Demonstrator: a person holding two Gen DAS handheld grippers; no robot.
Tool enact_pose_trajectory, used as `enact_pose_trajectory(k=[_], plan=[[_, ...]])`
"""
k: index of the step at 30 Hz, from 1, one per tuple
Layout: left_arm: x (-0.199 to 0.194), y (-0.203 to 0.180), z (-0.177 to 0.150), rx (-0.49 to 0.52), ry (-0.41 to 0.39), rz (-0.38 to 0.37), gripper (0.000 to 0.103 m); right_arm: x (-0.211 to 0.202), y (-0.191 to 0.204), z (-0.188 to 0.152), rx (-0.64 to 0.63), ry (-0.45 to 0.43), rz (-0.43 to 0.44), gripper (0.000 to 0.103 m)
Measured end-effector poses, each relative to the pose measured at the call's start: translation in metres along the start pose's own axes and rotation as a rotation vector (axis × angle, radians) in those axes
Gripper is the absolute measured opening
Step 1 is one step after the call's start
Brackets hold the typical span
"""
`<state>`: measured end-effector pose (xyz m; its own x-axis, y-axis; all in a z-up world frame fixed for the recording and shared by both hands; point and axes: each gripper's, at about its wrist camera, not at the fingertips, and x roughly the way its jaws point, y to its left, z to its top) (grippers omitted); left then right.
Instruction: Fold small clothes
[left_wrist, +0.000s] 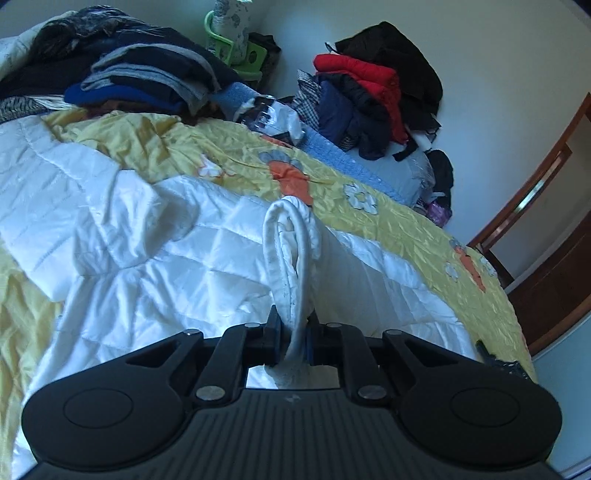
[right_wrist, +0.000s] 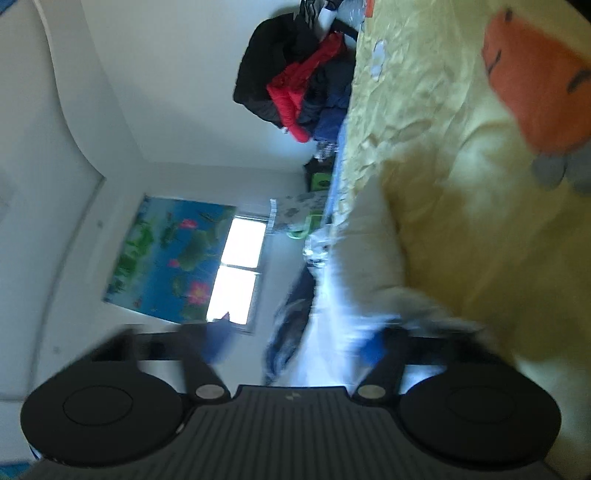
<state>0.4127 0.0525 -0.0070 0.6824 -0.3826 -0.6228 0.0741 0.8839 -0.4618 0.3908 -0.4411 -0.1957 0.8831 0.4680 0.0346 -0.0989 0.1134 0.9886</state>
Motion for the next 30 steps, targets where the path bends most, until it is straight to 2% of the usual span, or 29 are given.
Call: enact_pose_trajectory(k=[2, 6, 10, 13, 17, 23, 25, 27, 29, 30], plan=[[0.0, 0.009, 0.0, -0.024, 0.003, 0.01, 0.012, 0.0, -0.006, 0.0, 0.027, 0.005, -0.017, 0.03], [0.011, 0.027, -0.007, -0.039, 0.054, 0.061, 0.012, 0.007, -0.012, -0.003, 0.012, 0.039, -0.147, 0.015], [0.027, 0.044, -0.019, -0.062, 0.104, 0.119, 0.011, 0.004, -0.011, -0.005, -0.016, 0.018, -0.178, 0.01], [0.031, 0.05, -0.023, -0.08, 0.111, 0.137, 0.011, 0.0, -0.011, -0.004, -0.017, -0.006, -0.192, 0.009], [0.042, 0.052, -0.031, -0.06, 0.164, 0.18, 0.011, 0.005, -0.007, -0.007, -0.069, 0.018, -0.229, 0.008], [0.056, 0.041, -0.041, 0.02, 0.189, 0.263, 0.012, 0.009, -0.003, -0.009, -0.114, 0.033, -0.274, 0.01], [0.056, 0.03, -0.043, 0.083, 0.17, 0.306, 0.016, 0.01, -0.004, -0.008, -0.104, 0.044, -0.262, 0.014], [0.046, 0.019, -0.042, 0.13, 0.124, 0.373, 0.027, 0.01, -0.006, -0.003, -0.065, 0.058, -0.225, 0.019], [0.025, 0.008, -0.039, 0.15, 0.005, 0.472, 0.053, 0.006, -0.006, -0.001, -0.026, 0.056, -0.197, 0.029], [0.01, 0.003, -0.039, 0.145, -0.09, 0.528, 0.062, 0.004, -0.004, -0.001, -0.022, 0.054, -0.199, 0.032]])
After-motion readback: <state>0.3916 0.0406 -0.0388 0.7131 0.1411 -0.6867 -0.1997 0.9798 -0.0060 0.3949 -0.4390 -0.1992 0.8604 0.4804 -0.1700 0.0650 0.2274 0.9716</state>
